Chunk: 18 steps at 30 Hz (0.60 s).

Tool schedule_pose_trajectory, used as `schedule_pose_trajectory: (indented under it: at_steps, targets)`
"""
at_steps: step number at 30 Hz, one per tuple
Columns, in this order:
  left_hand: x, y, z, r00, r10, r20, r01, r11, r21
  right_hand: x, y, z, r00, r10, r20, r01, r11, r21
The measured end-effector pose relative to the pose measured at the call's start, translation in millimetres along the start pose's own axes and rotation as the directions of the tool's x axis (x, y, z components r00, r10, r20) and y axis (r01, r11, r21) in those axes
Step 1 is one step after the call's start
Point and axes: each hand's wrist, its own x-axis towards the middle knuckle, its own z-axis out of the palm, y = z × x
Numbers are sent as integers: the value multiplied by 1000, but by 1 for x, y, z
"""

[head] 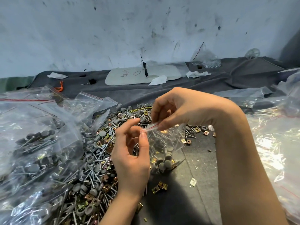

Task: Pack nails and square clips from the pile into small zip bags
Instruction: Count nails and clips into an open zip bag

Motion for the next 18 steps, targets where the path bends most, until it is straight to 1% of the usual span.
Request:
schedule_pose_trajectory:
  at_steps: [4, 8, 10, 13, 18]
  targets:
    - [0, 0, 1, 999, 22, 30, -22, 1000, 21, -1, -3, 1, 1000, 3, -26, -5, 997, -71]
    - [0, 0, 1, 998, 42, 52, -42, 999, -3, 2, -8, 5, 999, -13, -33, 10, 993, -114]
    - [0, -1, 0, 998, 30, 58, -30, 1000, -3, 3, -8, 7, 999, -11, -41, 6, 991, -132]
    - [0, 0, 1, 999, -7, 46, 8, 1000, -14, 4, -7, 7, 998, 9, -67, -16, 993, -113]
    - [-1, 2, 3, 999, -25, 45, 27, 998, -53, 2, -7, 5, 999, 22, -28, -26, 990, -142]
